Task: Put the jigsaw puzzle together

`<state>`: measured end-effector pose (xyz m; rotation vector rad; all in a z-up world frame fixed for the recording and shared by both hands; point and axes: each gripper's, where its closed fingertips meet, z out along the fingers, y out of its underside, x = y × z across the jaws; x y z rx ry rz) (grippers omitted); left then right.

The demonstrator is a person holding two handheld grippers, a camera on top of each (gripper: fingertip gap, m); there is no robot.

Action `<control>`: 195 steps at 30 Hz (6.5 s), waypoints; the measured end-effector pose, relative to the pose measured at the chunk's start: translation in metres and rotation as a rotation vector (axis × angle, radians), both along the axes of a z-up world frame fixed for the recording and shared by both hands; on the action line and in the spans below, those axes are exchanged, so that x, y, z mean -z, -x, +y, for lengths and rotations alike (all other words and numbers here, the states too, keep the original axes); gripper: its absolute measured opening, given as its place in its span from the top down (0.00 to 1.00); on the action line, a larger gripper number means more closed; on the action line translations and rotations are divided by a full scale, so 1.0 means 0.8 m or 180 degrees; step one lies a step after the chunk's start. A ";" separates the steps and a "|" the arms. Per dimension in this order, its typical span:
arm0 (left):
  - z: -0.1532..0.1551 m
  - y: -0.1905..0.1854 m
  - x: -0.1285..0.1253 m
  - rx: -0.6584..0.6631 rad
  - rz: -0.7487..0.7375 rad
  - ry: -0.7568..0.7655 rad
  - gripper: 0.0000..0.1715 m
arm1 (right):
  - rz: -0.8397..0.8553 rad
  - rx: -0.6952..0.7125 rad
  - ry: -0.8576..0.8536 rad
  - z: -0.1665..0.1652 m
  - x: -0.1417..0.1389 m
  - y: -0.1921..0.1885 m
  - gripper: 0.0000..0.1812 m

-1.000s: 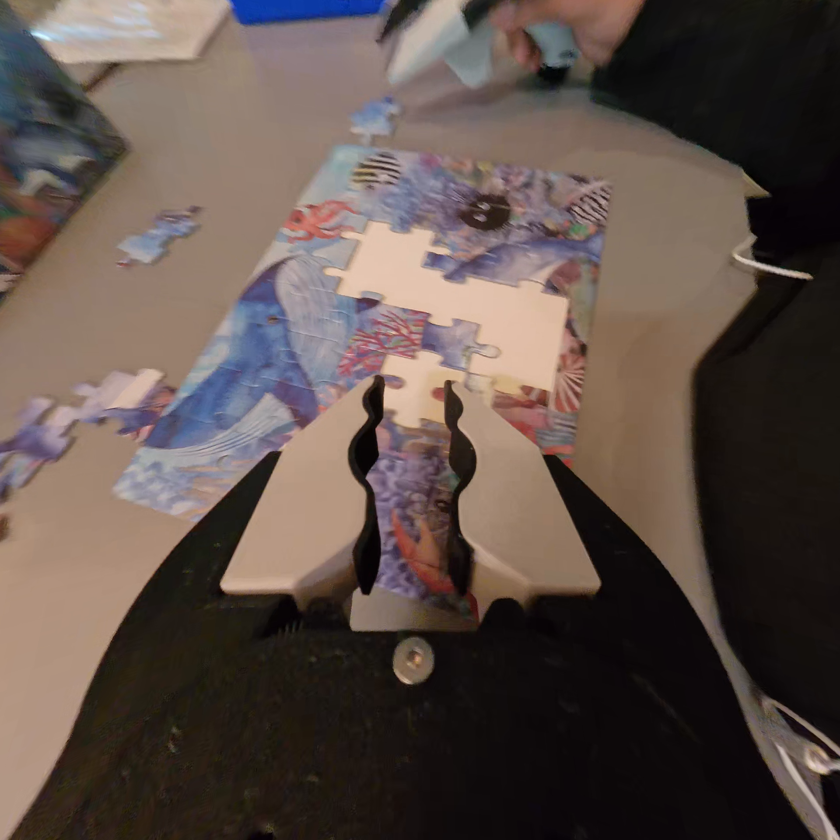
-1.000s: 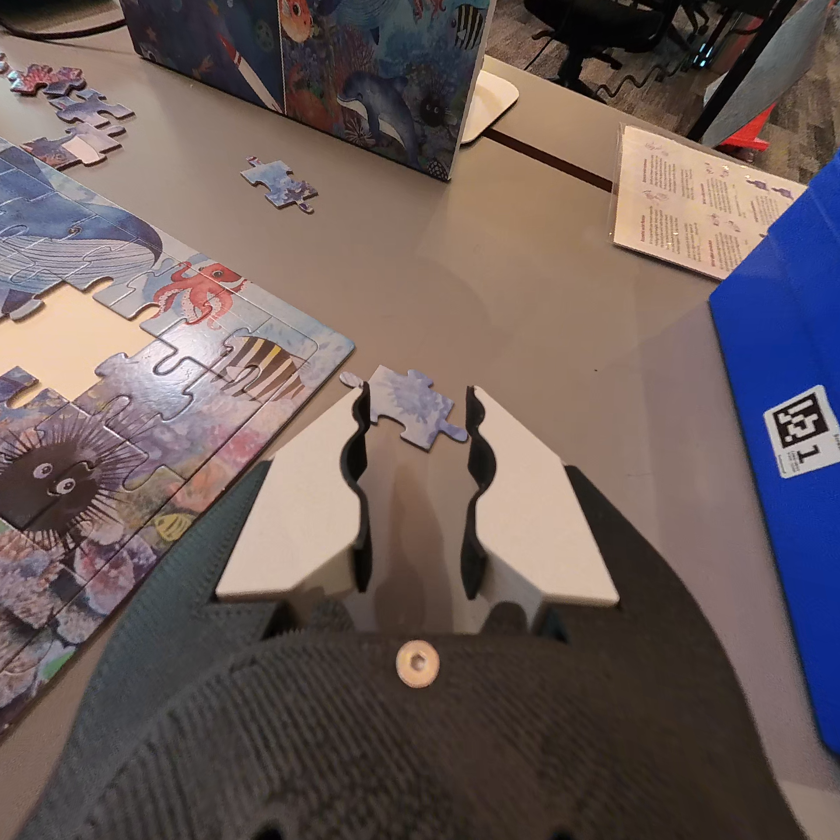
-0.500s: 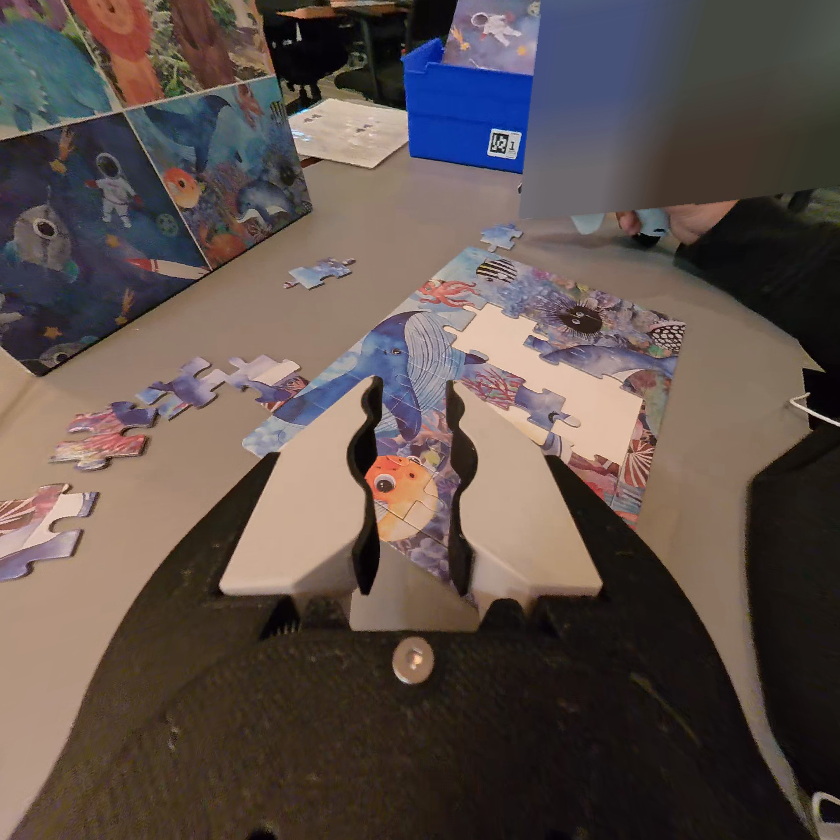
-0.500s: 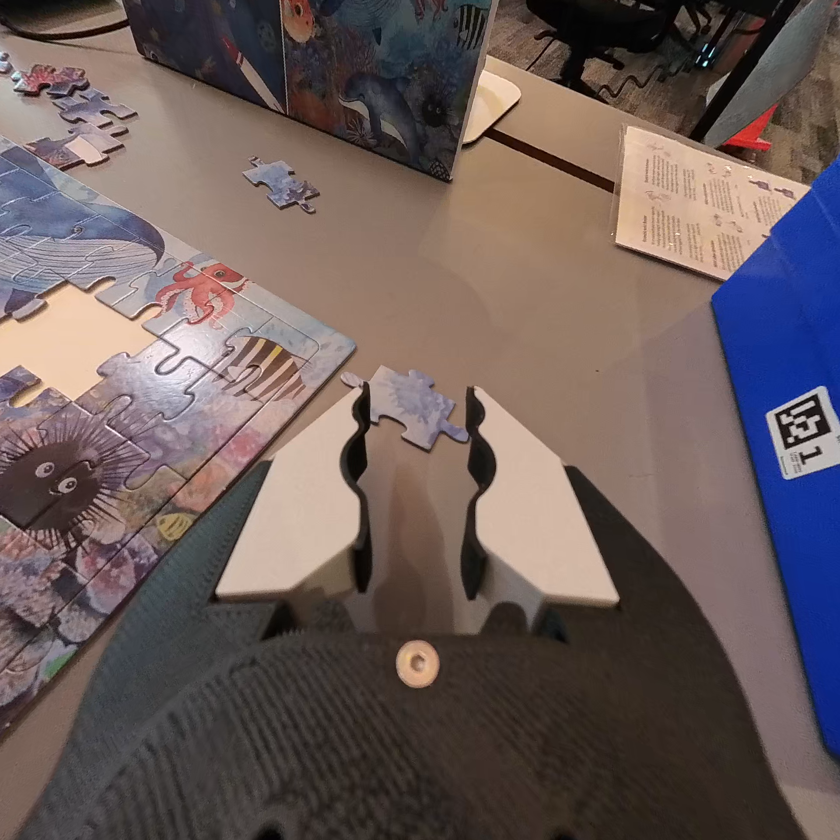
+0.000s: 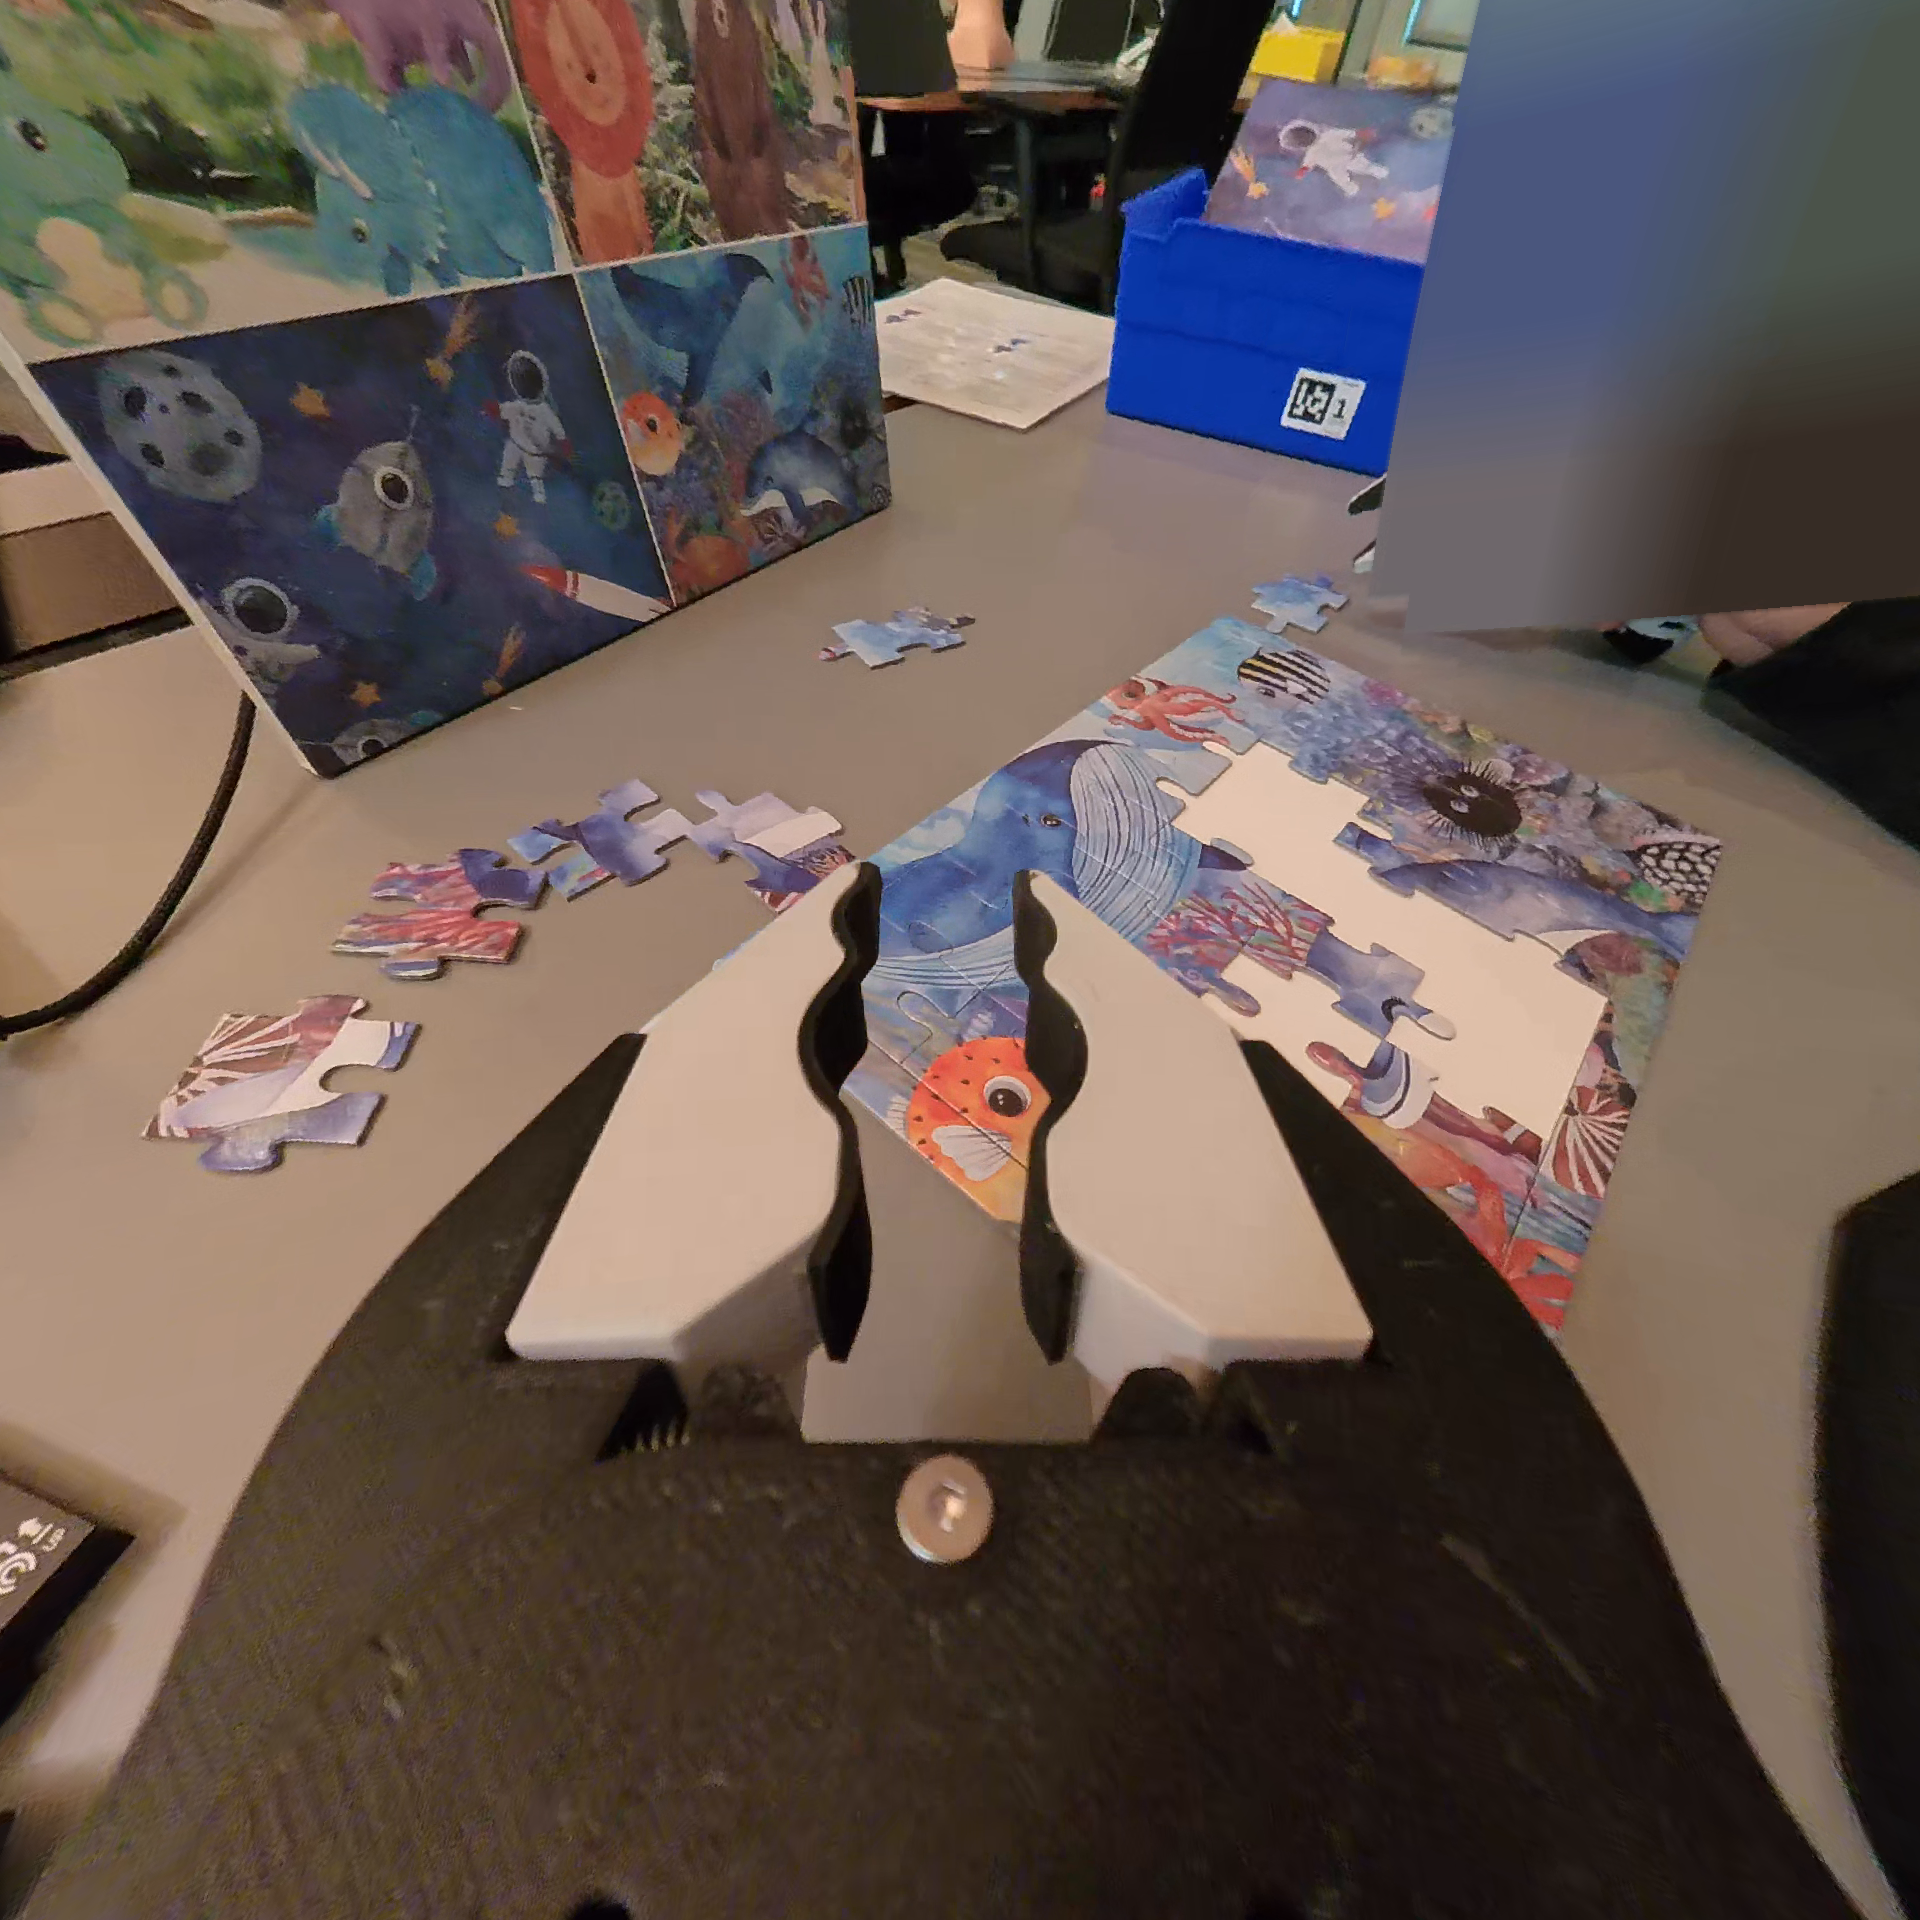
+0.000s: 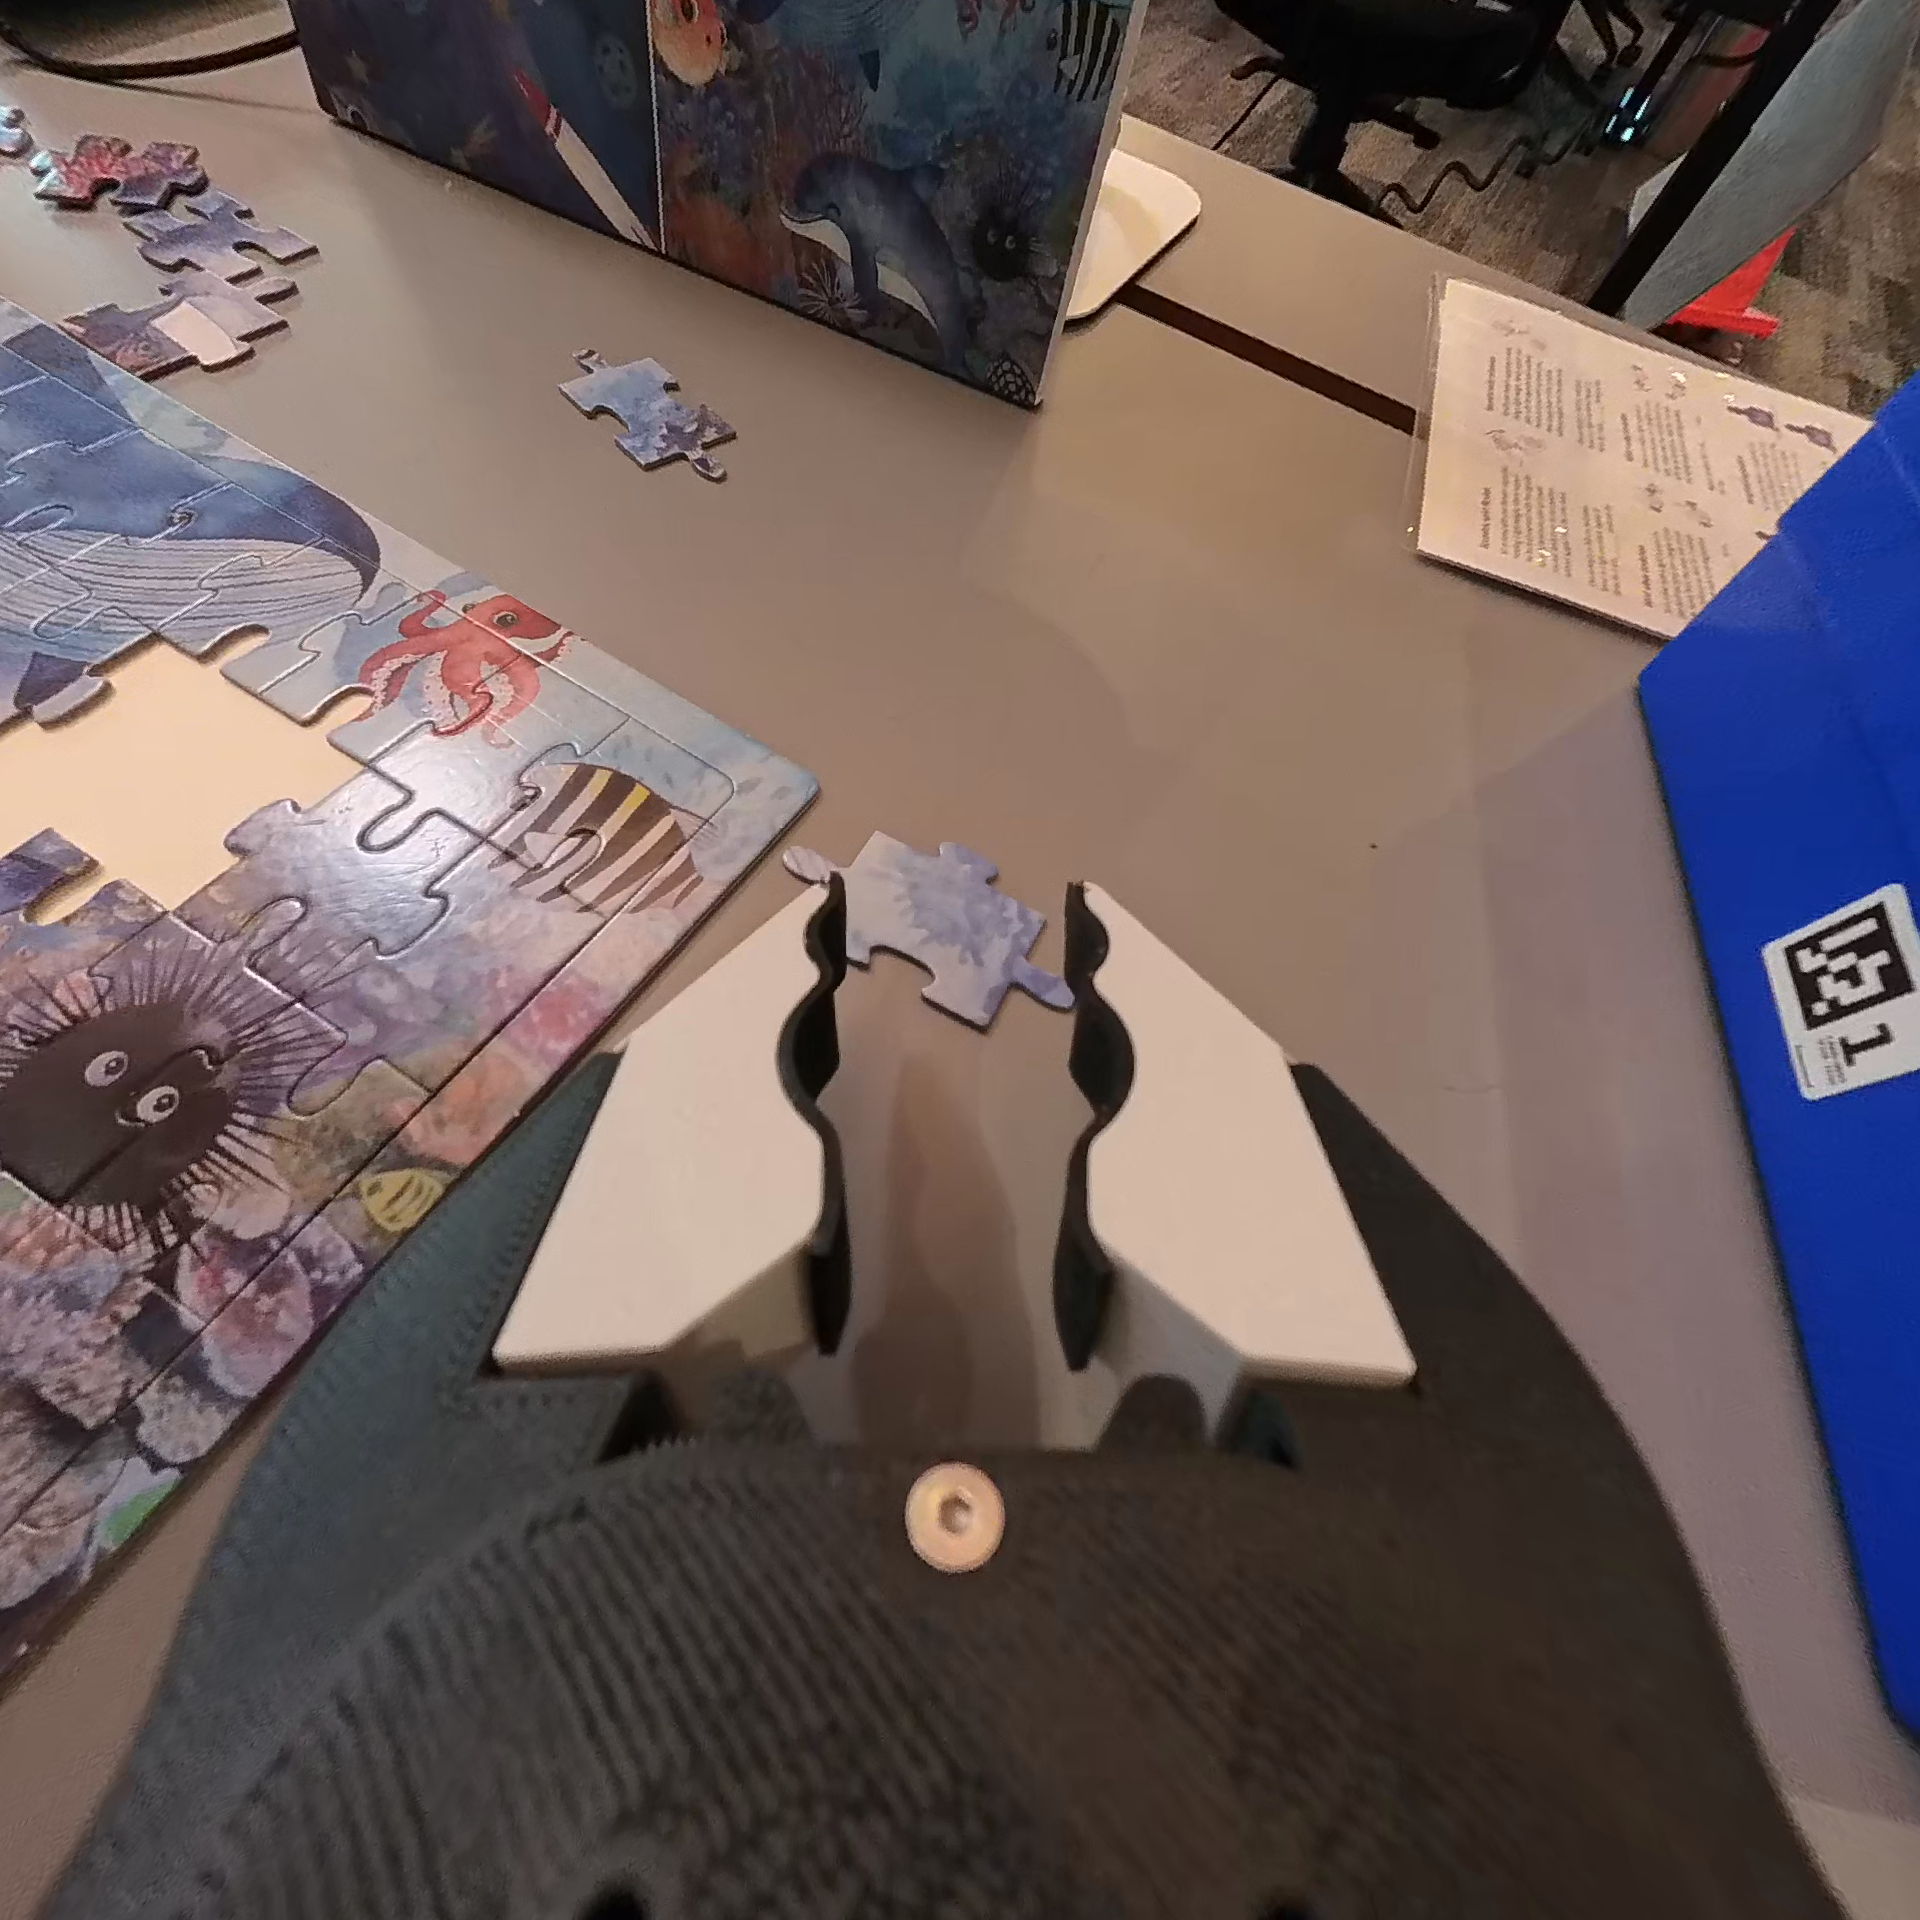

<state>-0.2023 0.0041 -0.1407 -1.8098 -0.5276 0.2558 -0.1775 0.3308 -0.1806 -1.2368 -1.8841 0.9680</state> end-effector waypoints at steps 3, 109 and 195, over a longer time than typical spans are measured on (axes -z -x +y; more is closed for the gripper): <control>0.000 0.001 0.001 0.0005 -0.0071 -0.0044 0.86 | -0.0015 -0.0001 -0.0002 0.000 0.001 0.000 0.77; 0.012 -0.001 0.049 0.0002 0.0234 0.0944 0.96 | -0.0091 -0.0036 -0.0093 -0.003 0.008 0.000 0.77; -0.058 0.158 0.093 -0.0699 -0.0458 0.1548 0.55 | -0.0066 -0.0049 -0.0077 -0.004 0.006 0.000 0.77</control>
